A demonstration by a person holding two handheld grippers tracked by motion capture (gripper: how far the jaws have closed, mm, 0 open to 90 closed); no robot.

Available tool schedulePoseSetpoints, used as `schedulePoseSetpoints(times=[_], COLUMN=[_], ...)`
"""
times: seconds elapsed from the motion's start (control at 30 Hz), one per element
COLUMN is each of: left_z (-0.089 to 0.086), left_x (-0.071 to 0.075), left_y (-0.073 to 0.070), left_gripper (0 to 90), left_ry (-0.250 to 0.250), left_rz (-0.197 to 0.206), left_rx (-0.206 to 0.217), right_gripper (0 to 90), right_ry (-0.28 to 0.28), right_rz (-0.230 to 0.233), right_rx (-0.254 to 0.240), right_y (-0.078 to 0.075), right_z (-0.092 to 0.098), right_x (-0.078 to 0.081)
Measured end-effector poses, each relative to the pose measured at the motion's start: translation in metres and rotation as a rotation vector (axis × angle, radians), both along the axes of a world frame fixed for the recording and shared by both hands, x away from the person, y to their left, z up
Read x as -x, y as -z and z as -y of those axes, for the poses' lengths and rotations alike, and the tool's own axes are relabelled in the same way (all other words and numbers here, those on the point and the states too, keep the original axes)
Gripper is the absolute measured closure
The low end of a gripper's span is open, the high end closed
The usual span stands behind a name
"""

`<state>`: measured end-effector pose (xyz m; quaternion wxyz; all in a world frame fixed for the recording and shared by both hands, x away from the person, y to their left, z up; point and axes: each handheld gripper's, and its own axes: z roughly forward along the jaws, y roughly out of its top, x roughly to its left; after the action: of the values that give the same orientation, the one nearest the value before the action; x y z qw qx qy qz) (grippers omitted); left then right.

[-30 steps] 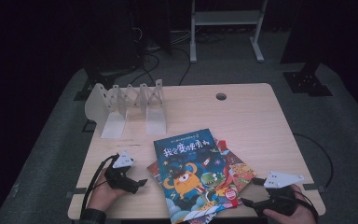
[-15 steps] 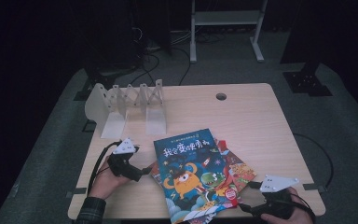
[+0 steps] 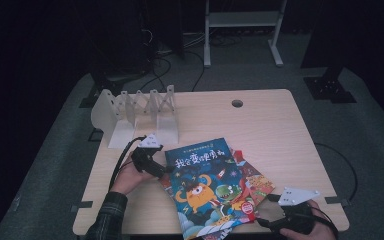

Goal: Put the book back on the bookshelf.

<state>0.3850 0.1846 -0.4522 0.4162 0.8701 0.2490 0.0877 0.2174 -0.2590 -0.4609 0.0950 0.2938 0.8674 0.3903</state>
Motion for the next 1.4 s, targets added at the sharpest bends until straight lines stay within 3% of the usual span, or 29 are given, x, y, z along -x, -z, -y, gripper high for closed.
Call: schedulePoseSetpoints(times=[0.2,0.3,0.5,0.87,1.33,1.4], left_z=[0.011,0.014,0.013,0.009,-0.003,-0.002], left_x=[-0.012,-0.014,-0.012,-0.004,0.016,0.019], left_y=[0.007,0.009,0.009,0.008,0.006,0.006], left_gripper=[0.0,0.0,0.0,0.0,0.0,0.0], left_ry=[0.028,0.049,0.05,0.04,0.038,0.042], left_rz=[-0.043,-0.07,-0.074,-0.077,-0.091,-0.093], left_rx=[-0.011,0.004,0.003,-0.005,-0.024,-0.022], right_gripper=[13.6,13.5,12.9,11.2,11.7,12.9], right_ry=[0.001,0.002,0.007,0.023,0.052,0.066], right_rz=[-0.004,-0.004,-0.002,-0.005,-0.017,-0.001], right_rx=[-0.005,-0.004,-0.004,-0.001,-0.016,-0.009], right_y=[0.001,0.0,0.0,0.0,-0.002,-0.003], right_z=[0.0,0.001,0.001,0.006,0.015,0.017], right_x=[-0.001,-0.001,-0.002,-0.009,-0.029,-0.032])
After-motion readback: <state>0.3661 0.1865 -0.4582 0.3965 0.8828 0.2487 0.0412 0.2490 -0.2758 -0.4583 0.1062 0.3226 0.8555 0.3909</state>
